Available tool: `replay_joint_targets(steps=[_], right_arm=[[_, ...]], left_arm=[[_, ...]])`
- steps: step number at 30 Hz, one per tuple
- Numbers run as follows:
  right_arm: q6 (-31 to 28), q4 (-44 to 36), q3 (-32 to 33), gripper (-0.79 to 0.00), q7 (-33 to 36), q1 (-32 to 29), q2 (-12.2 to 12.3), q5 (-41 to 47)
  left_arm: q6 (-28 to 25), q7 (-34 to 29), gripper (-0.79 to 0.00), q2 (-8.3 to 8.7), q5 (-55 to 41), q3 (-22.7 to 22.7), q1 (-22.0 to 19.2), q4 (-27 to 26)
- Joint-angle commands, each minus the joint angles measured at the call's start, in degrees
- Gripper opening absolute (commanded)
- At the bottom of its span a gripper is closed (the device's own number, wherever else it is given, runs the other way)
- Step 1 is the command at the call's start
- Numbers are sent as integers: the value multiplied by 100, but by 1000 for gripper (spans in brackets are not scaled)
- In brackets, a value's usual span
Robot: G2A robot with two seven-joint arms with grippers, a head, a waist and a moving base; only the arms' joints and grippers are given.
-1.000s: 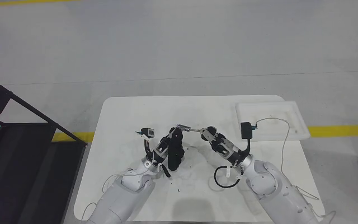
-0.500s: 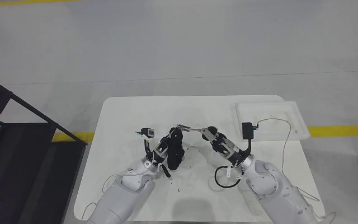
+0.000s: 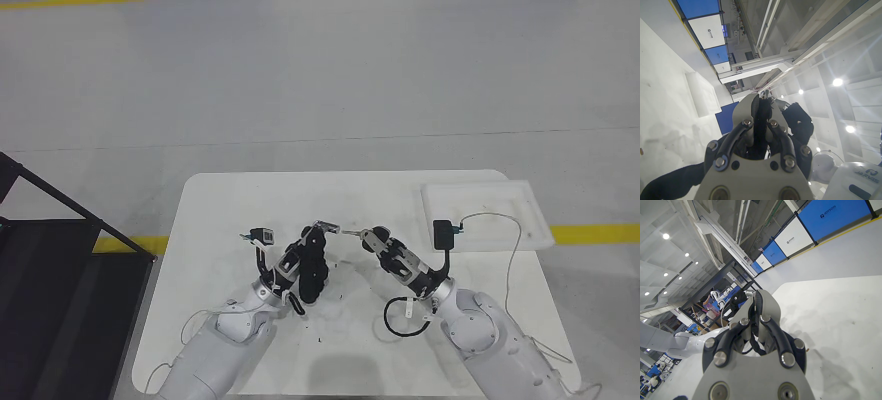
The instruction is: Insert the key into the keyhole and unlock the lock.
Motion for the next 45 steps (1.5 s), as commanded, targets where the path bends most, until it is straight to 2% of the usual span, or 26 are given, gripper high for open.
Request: replay_joint_targets(steps=[1,8,45], right_arm=[[3,-5,8,-785,-4,-8,-7,-10],[-7,-4,45,-785,-3,-22,-31,-10],[119,-129,47,-785,321,-52,-163,212]], left_arm=[[30,98,-785,-1,169,-55,63,-83],[101,43,-785,-9,177,-192,200,-236],[101,43,-785,-9,177,-192,200,-236]])
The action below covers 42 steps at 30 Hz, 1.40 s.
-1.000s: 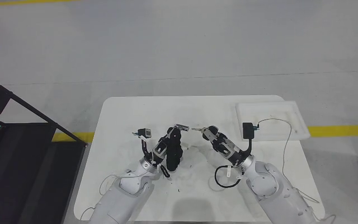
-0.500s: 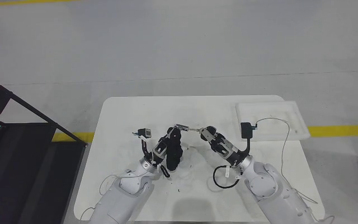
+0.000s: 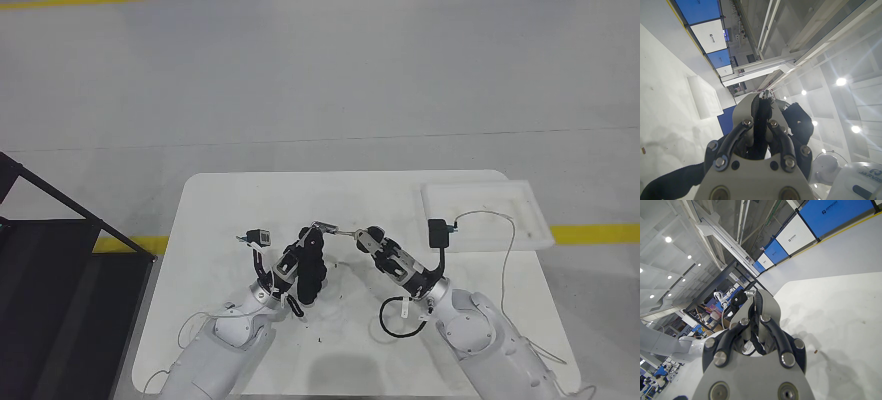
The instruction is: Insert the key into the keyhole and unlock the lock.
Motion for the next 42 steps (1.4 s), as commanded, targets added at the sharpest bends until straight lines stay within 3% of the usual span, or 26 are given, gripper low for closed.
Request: replay_joint_targets(steps=[1,33,42], right_arm=[[-9,-1,5,-785,-9,-2,-6,-7],[-56,38,129,-785,-35,-20,-90,-90],[504,-291,298,-785,231,-193,-71,46]], left_arm=[[0,0,-785,0,0,0,0,0],[0,0,-785,0,0,0,0,0],[0,0,-785,0,0,0,0,0]])
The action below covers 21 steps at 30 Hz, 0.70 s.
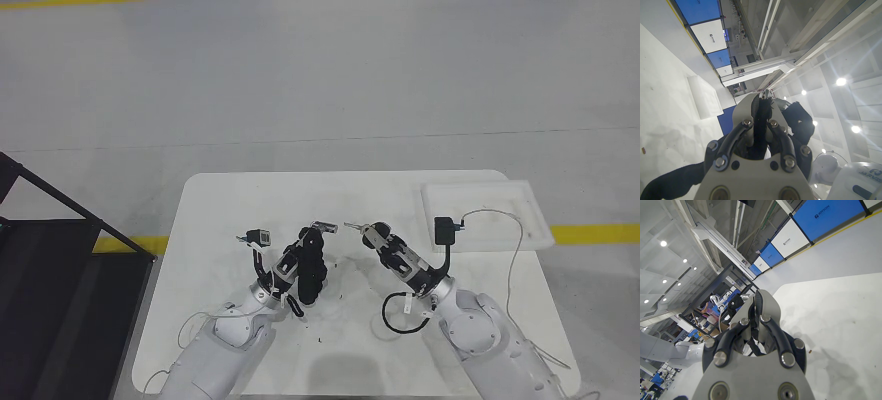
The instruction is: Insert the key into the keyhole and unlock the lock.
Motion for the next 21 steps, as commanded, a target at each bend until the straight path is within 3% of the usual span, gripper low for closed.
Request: replay_joint_targets(steps=[1,9,21], right_arm=[[157,-105,19,-785,110,-21,3,39],[515,-430,96,-785,556,-94,26,33],[428,-531,341,-785,868,-152,87,-368]], left_arm=[[0,0,-785,0,0,0,0,0],[0,0,-785,0,0,0,0,0],[0,0,-785,0,0,0,0,0]])
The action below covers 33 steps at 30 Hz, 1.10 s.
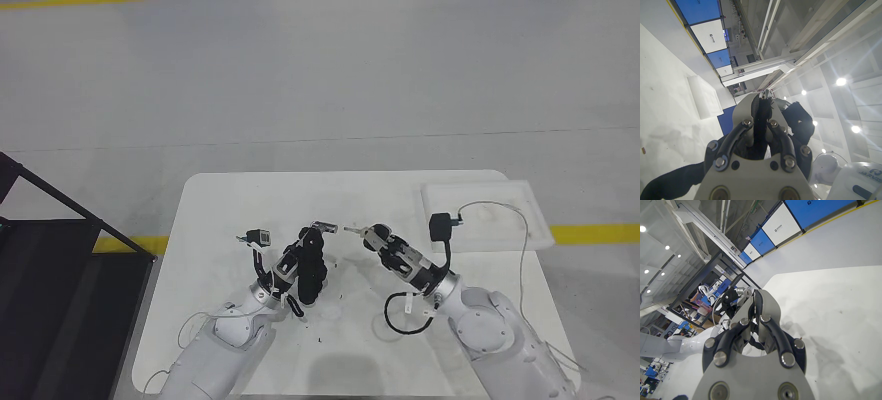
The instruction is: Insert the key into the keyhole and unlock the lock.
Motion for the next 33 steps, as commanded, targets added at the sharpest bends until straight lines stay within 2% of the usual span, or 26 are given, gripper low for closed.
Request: replay_joint_targets(steps=[1,11,33], right_arm=[[-66,-14,3,-785,32,9,5,-93],[-247,-24,-67,-785,35,125,-3,-284],[-95,12,-148,-785,2,235,-38,-219]], left_arm=[[0,0,-785,0,0,0,0,0],[0,0,-785,0,0,0,0,0],[0,0,-785,0,0,0,0,0]])
